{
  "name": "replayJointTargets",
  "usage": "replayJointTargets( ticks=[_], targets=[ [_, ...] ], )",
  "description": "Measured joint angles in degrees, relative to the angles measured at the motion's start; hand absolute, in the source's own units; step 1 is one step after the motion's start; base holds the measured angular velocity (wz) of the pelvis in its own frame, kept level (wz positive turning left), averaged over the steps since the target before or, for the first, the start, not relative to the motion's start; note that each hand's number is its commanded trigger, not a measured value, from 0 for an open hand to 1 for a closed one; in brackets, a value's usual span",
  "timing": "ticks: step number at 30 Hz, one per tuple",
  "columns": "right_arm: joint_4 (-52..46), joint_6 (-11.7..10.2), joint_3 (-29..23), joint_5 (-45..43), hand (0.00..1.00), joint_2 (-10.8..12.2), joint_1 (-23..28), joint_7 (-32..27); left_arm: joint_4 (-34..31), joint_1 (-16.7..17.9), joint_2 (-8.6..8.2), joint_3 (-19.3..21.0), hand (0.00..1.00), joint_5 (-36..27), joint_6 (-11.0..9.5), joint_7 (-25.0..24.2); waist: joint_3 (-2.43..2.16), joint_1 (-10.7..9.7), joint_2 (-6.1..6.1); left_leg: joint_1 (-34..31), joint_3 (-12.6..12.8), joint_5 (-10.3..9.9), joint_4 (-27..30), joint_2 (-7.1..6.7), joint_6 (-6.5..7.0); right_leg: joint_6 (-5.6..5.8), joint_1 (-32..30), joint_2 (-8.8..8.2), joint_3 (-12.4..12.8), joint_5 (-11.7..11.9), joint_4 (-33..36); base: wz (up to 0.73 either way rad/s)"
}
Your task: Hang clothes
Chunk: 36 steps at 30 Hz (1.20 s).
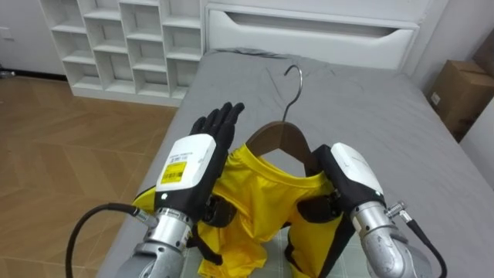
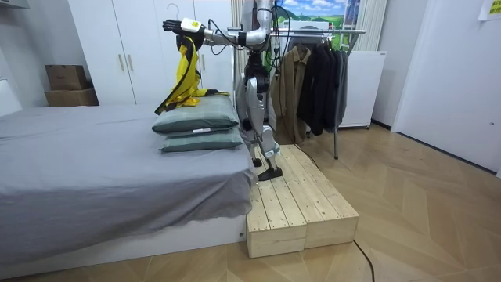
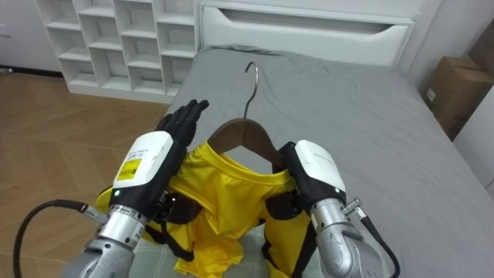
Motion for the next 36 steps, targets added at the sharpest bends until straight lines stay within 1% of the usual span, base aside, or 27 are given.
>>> replayJointTargets(
  ticks=[6,8,9,10,11,14,16,19,22,26,29,32,33,36],
  targets=[
    [0.0,0.0,-0.1,0.0,1.0,0.0,0.0,-1.0,-0.1,0.0,-0.15,1.1,0.0,-2.4,-0.2,0.0,-0.07,0.1,0.08,-0.2,0.0,0.0,0.1,0.06,0.0,0.0,-0.1,0.02,0.0,0.0,0.0,0.0],
    [0.0,-0.6,-0.6,-0.2,1.0,-0.1,0.0,-1.1,-0.1,0.0,-0.35,2.1,0.0,-2.4,-0.3,0.0,-0.11,0.2,0.15,-0.2,0.0,0.0,0.1,0.05,0.0,0.0,-0.2,0.01,0.0,0.0,0.0,0.0],
    [-0.1,-0.8,-1.2,-0.1,1.0,-0.1,0.0,-1.1,-0.1,0.0,-0.74,3.3,0.0,-2.5,-0.7,0.0,-0.14,0.3,0.19,-0.3,0.0,0.0,0.1,0.05,0.0,0.0,-0.3,0.01,0.0,0.0,0.0,0.0],
    [-0.4,-0.8,-1.8,0.1,1.0,-0.2,0.0,-1.1,-0.5,0.0,-0.79,4.4,0.0,-3.3,-0.7,0.0,-0.17,0.5,0.24,-0.3,0.0,0.0,0.1,0.06,0.0,0.0,-0.3,0.02,0.0,0.0,0.0,0.0],
    [-0.5,-0.8,-2.2,0.2,1.0,-0.2,0.0,-1.1,-0.8,0.0,-0.76,4.8,0.0,-3.6,-0.7,0.0,-0.19,0.5,0.28,-0.3,0.0,0.0,0.1,0.07,0.0,-0.01,-0.2,0.02,0.0,0.0,0.0,0.0],
    [-0.6,-1.1,-4.1,1.8,1.0,-0.6,0.1,-1.1,-1.3,0.0,-0.68,7.9,0.0,-4.7,-1.2,0.0,-0.35,0.7,0.54,0.1,-0.1,0.0,0.1,0.08,0.0,-0.01,0.1,0.02,0.0,0.0,0.0,0.0],
    [-0.6,-1.1,-4.4,3.1,1.0,-1.8,0.2,-1.2,-1.7,0.0,-0.5,9.9,0.0,-5.9,-1.2,0.0,-0.52,1.2,0.81,0.2,-0.2,0.0,0.1,0.12,0.0,-0.01,0.4,-0.05,-0.1,0.0,0.0,0.04],
    [-0.4,-1.0,-5.8,4.2,1.0,-1.9,0.2,-1.2,-3.1,0.0,-0.53,11.5,0.0,-6.2,-1.1,-0.1,-0.55,1.4,0.85,0.2,-0.4,0.0,0.1,0.02,0.0,0.0,0.5,-0.13,-0.5,0.0,0.0,0.06],
    [-0.4,-1.0,-6.2,4.3,1.0,-1.8,0.2,-1.2,-3.7,0.0,-0.59,12.5,0.0,-6.2,-1.0,-0.1,-0.72,1.4,1.09,0.2,-0.7,0.0,0.2,-0.01,0.0,-0.01,0.6,-0.18,-0.6,0.0,0.0,0.03],
    [-0.3,-1.0,-6.3,5.3,1.0,-2.0,0.2,-1.2,-3.8,0.0,-0.6,12.5,0.0,-6.2,-1.0,-0.1,-0.76,1.4,1.15,0.2,-1.2,0.0,0.3,-0.04,0.0,-0.01,0.7,-0.19,-0.7,0.0,0.1,0.01],
    [0.7,-1.0,-6.6,6.3,1.0,-2.6,0.2,-1.1,-3.8,0.0,-0.56,12.5,0.0,-6.4,-1.0,-0.1,-0.78,1.4,1.13,0.2,-1.3,0.0,0.3,-0.08,0.0,0.0,0.7,-0.3,-1.1,0.0,0.1,0.01],
    [3.1,-1.1,-8.7,6.1,1.0,-3.8,0.1,-0.9,-3.8,0.0,-0.57,12.7,0.0,-6.7,-1.0,-0.1,-0.83,2.1,1.04,0.3,-1.4,0.0,0.3,-0.1,0.0,0.0,0.7,-0.33,-1.1,0.0,0.1,0.0],
    [3.7,-1.1,-9.6,6.0,1.0,-4.5,0.1,-0.8,-3.8,0.0,-0.57,13.0,0.0,-6.7,-1.0,-0.1,-0.85,2.4,0.98,0.2,-1.4,0.0,0.3,-0.09,0.0,0.0,0.6,-0.37,-1.1,0.0,0.1,0.0],
    [4.6,-0.6,-11.5,5.8,1.0,-5.3,0.1,-0.9,-3.8,0.6,-0.49,14.8,0.0,-6.6,-1.0,-0.1,-0.86,2.5,0.75,0.3,-1.5,0.0,0.2,-0.04,0.0,0.03,0.7,-0.39,-1.2,0.0,0.2,0.0]
  ],
)
